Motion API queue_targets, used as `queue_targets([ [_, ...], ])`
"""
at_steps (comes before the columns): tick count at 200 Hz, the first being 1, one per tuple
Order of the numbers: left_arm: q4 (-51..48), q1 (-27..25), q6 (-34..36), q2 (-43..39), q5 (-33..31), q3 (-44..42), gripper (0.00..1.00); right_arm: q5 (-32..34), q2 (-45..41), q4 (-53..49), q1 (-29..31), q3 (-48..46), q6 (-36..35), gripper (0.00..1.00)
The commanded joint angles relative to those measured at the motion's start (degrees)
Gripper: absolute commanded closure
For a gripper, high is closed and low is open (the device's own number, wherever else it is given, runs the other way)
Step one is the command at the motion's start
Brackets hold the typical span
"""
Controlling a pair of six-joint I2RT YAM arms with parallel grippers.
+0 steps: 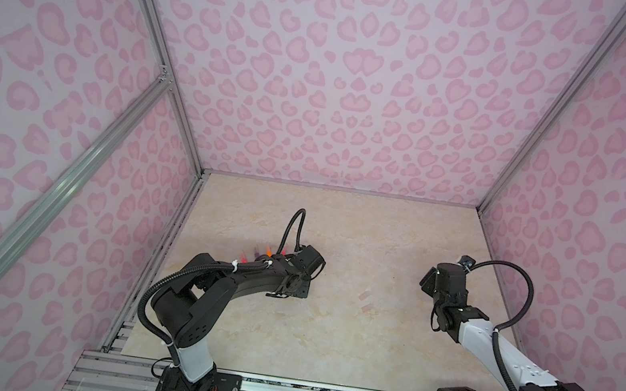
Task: Insert the pens into the pen caps
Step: 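Lower the left gripper and grasp the uncapped purple marker, lifting it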
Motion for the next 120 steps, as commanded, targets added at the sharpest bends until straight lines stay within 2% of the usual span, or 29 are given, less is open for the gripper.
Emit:
queue_targets([
  [1, -0.55, 0.11, 0.39, -0.12, 0.36, 0.49, 0.57, -2.86, -0.41, 0.02, -1.09, -0.72, 0.87, 0.27],
  [24, 0.68, -0.11, 1.27, -2.43, 1.19, -0.62, 0.54, -3.59, -1.14, 0.19, -1.68, -1.37, 1.21, 0.27],
  [54, 0.43, -0.4, 1.52, -4.9, -1.43, -1.11, 0.5, -4.47, -2.24, 0.44, -2.27, -2.24, 1.4, 0.27],
  [120, -1.9, -0.28, 1.16, -1.45, -5.24, 1.68, 0.49, -6.65, -3.4, 0.11, -3.32, -2.96, 1.43, 0.27],
])
